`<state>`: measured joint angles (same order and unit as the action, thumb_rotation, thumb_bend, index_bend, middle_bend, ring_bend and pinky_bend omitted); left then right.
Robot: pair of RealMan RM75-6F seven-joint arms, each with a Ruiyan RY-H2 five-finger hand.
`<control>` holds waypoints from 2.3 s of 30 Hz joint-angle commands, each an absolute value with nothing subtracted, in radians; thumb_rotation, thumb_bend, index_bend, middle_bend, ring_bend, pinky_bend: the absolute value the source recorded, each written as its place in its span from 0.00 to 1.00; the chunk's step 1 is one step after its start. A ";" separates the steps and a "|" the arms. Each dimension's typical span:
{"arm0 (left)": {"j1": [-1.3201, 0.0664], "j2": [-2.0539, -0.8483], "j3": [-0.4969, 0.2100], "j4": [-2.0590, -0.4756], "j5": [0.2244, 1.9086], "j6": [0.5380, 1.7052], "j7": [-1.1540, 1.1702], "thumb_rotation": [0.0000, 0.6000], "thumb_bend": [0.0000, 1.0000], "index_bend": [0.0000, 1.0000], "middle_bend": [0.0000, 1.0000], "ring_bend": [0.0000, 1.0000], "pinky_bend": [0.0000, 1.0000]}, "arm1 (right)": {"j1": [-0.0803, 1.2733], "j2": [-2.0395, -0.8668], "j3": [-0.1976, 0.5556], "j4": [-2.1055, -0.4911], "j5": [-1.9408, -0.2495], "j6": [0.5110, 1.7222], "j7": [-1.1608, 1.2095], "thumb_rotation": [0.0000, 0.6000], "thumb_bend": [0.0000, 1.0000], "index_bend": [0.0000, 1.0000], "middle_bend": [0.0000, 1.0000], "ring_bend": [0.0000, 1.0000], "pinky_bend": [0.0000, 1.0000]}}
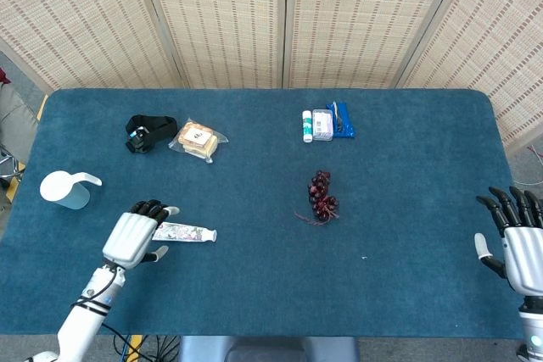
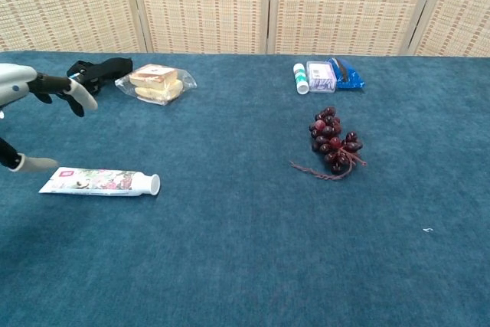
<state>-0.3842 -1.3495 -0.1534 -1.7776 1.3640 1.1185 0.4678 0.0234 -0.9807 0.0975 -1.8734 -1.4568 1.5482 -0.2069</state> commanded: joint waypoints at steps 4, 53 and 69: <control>-0.470 -1.449 -0.170 -1.685 1.247 1.037 0.540 1.00 0.17 0.26 0.25 0.12 0.19 | 0.023 -0.977 0.095 -1.870 -1.446 1.541 -0.200 1.00 0.35 0.23 0.14 0.00 0.02; -0.565 -1.637 -0.117 -1.505 1.030 1.078 0.592 1.00 0.28 0.42 0.27 0.12 0.18 | 0.004 -0.955 0.076 -1.851 -1.437 1.530 -0.125 1.00 0.35 0.23 0.14 0.00 0.02; -0.548 -1.605 -0.098 -1.509 1.138 1.112 0.469 1.00 0.38 0.48 0.46 0.27 0.21 | -0.004 -0.958 0.076 -1.857 -1.442 1.546 -0.137 1.00 0.35 0.23 0.13 0.00 0.02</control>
<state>-0.5541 -1.6176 -0.1016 -1.4985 1.1146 1.0973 0.4877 -0.0034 -0.9575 0.0759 -1.8569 -1.4419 1.5456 -0.1371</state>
